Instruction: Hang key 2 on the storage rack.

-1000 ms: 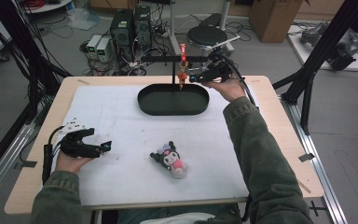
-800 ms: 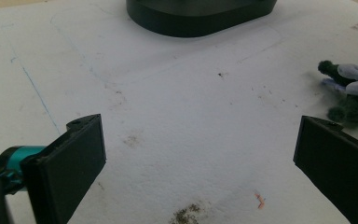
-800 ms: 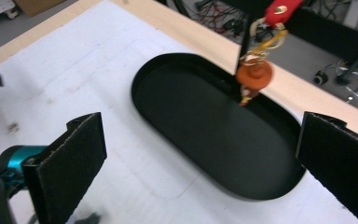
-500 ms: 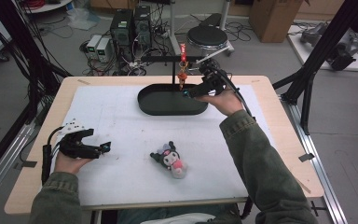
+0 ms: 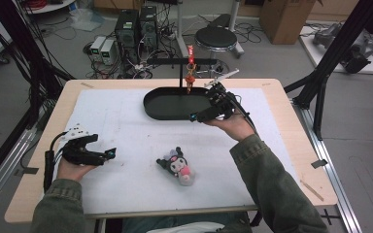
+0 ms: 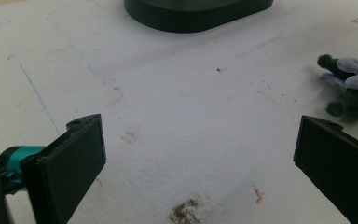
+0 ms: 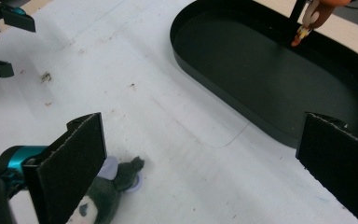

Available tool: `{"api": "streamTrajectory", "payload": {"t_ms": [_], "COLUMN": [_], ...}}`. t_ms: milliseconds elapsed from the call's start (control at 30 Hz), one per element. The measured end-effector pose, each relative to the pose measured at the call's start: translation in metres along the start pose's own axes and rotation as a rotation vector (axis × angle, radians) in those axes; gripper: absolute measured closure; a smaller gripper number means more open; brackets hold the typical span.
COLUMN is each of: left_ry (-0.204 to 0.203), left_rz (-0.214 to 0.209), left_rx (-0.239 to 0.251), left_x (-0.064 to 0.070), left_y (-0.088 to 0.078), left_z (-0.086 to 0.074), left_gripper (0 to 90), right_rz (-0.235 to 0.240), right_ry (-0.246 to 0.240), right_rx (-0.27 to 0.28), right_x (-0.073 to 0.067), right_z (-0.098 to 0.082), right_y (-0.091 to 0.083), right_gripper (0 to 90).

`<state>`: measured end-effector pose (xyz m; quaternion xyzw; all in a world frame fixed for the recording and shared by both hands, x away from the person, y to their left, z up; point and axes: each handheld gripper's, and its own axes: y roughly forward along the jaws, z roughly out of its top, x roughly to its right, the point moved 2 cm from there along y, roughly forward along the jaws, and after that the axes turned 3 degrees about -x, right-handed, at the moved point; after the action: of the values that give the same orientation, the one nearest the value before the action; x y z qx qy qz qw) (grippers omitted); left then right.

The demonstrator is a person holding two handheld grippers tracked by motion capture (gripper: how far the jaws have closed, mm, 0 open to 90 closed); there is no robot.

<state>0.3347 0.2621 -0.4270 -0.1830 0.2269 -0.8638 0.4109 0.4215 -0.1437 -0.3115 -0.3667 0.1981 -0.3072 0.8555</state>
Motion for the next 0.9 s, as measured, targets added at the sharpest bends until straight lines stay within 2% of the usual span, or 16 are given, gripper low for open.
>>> {"api": "streamTrajectory", "payload": {"t_ms": [333, 500, 600, 900], "left_ry": [0.000, 0.000, -0.003, -0.001], "left_rz": [-0.001, -0.002, -0.002, 0.000], "left_rx": [-0.001, 0.000, -0.003, -0.001], "left_x": [-0.001, 0.000, -0.001, -0.001], "left_y": [0.000, 0.000, 0.000, 0.000], "left_z": [0.000, 0.000, 0.000, 0.000], "left_gripper": [2.6, 2.6, 2.6, 2.6], "right_rz": [0.041, 0.045, 0.087, 0.121], "right_ry": [0.001, -0.014, -0.007, -0.020], "right_rx": [-0.018, -0.037, -0.032, -0.050], "right_x": [-0.013, -0.020, -0.024, -0.033], "right_z": [-0.020, -0.024, -0.026, -0.030], "right_y": [0.008, 0.012, 0.014, 0.022], "right_gripper": [0.7, 0.7, 0.7, 0.7]}}
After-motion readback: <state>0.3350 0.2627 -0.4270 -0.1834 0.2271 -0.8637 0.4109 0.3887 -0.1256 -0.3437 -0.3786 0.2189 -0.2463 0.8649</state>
